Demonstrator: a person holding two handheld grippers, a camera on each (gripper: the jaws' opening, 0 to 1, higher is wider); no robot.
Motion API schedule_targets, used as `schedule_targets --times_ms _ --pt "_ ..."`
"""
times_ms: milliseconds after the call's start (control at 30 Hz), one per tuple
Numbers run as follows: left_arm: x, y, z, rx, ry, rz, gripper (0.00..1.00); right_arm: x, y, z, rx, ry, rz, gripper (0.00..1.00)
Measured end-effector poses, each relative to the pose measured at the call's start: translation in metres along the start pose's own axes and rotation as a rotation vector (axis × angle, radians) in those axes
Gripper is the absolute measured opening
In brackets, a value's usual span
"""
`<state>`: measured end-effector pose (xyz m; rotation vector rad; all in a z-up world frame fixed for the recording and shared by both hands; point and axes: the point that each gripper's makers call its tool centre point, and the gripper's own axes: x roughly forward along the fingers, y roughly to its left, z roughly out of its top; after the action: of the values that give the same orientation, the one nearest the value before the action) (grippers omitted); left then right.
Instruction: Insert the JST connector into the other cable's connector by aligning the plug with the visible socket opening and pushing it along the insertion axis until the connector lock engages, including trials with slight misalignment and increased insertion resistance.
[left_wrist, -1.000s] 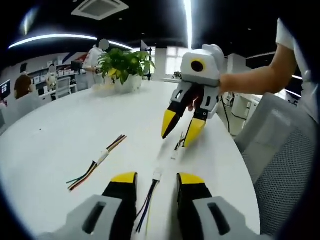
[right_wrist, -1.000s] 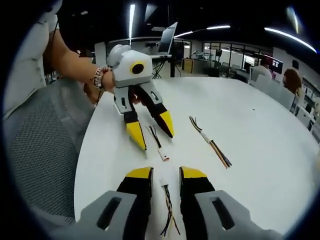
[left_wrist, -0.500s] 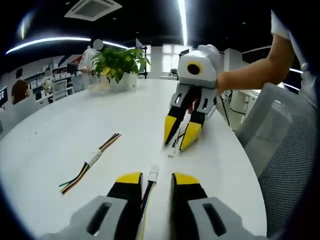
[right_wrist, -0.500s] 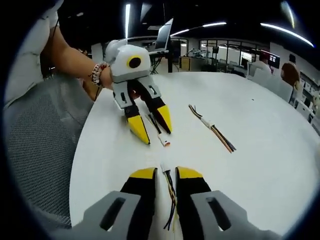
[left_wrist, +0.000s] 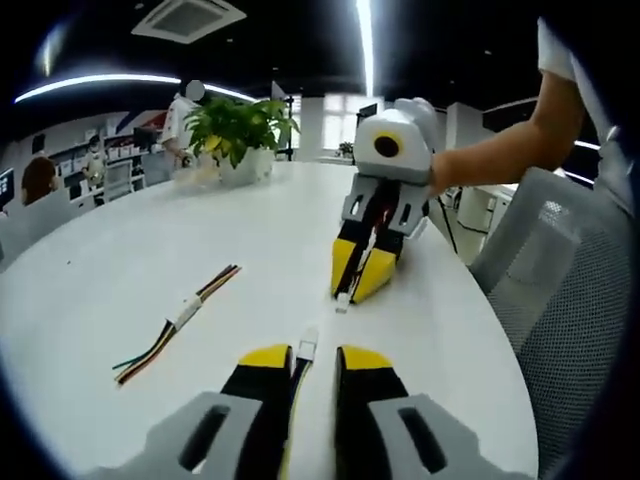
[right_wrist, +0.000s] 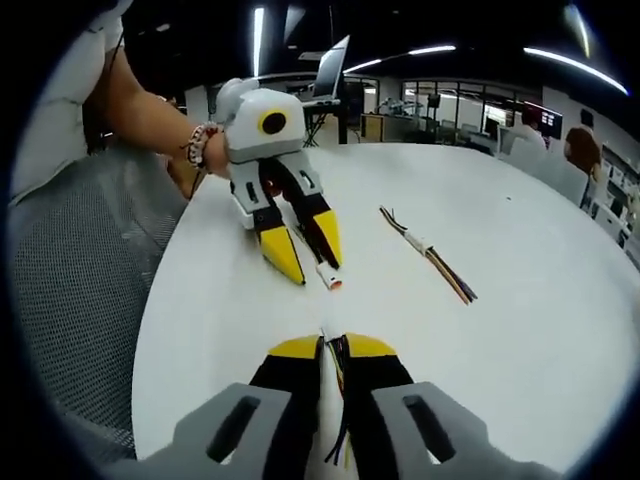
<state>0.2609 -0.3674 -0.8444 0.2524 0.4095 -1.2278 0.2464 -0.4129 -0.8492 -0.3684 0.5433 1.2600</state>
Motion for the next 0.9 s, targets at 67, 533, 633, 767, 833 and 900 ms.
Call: schedule_targets --times_ms 67,533,633,767,833,900 --pt "0.0 0.0 0.0 -0.004 -0.006 -0.001 0.1 0.0 0.0 0.0 -0.002 -0.003 -0.001 0.05" --pt "-0.002 0.001 0.002 0.027 -0.004 -0.021 0.0 -0.003 -0.005 0.023 -0.004 -0.065 -0.012 0.04" --pt "-0.004 0.0 0.006 0.033 -0.012 -0.027 0.0 -0.001 -0.004 0.032 -0.026 -0.079 -0.008 0.04" --pt "-0.008 0.001 0.013 0.016 -0.032 -0.033 0.0 0.002 -0.004 0.04 -0.058 -0.09 -0.009 0.04" --pt "-0.009 0.0 0.014 0.02 -0.033 -0.036 0.0 0.003 -0.004 0.043 -0.07 -0.093 -0.011 0.04" --pt "-0.01 0.0 0.016 0.022 -0.035 -0.037 0.0 0.004 -0.003 0.045 -0.078 -0.094 -0.009 0.03"
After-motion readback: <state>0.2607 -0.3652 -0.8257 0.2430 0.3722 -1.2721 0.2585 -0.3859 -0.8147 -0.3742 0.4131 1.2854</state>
